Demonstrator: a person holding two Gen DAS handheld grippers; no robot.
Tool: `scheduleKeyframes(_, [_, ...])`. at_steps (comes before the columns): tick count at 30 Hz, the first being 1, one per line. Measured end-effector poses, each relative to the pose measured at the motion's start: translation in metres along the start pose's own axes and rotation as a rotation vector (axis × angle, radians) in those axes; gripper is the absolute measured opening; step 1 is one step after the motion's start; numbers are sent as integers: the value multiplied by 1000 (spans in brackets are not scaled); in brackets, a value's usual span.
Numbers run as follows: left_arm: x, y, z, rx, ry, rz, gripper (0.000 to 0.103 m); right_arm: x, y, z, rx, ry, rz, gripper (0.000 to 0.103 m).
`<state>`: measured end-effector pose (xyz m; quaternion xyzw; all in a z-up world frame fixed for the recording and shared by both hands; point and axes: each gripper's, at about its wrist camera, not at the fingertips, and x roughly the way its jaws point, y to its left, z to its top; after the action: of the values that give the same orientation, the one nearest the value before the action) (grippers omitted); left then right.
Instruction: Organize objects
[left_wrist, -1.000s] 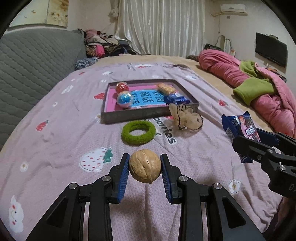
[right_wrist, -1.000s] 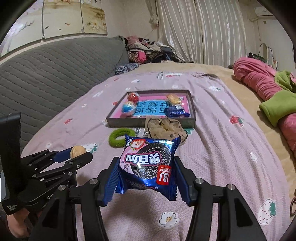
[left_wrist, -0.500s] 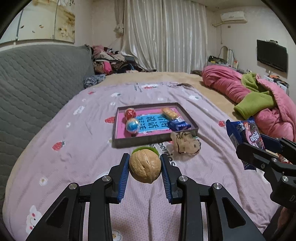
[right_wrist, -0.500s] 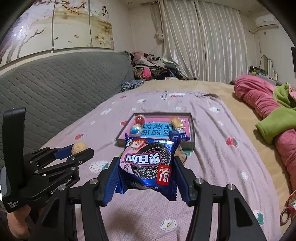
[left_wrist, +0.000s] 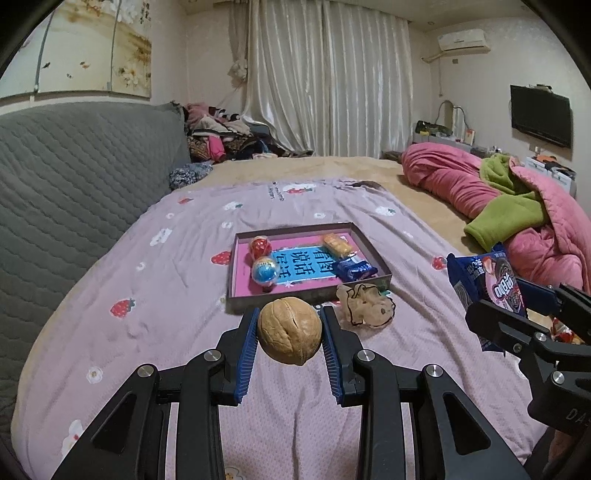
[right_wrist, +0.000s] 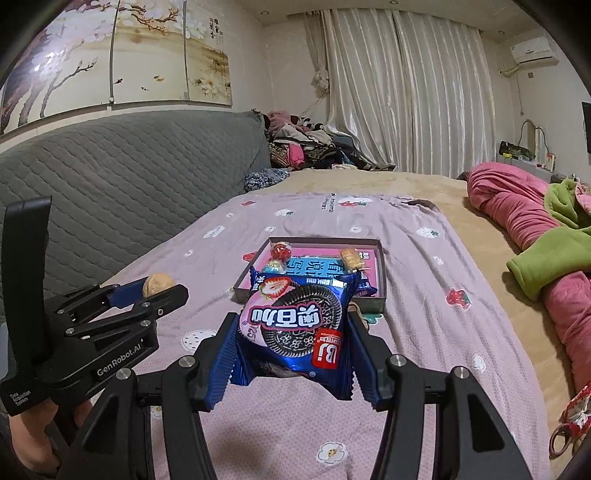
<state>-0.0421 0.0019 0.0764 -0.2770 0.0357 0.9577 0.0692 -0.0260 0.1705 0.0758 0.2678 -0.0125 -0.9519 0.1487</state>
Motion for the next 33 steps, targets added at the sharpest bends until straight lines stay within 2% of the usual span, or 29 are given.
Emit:
scheduleKeyframes(7, [3, -2, 8, 7, -6, 2, 34, -1, -4, 5, -3, -15, -7, 57])
scheduleKeyframes(17, [21, -5, 31, 18, -10, 7, 34, 5, -11, 31, -30, -64, -26, 57])
scheduleKeyframes(33, [73, -13, 82, 24, -17, 5, 34, 48, -37, 70, -31, -48, -51, 57])
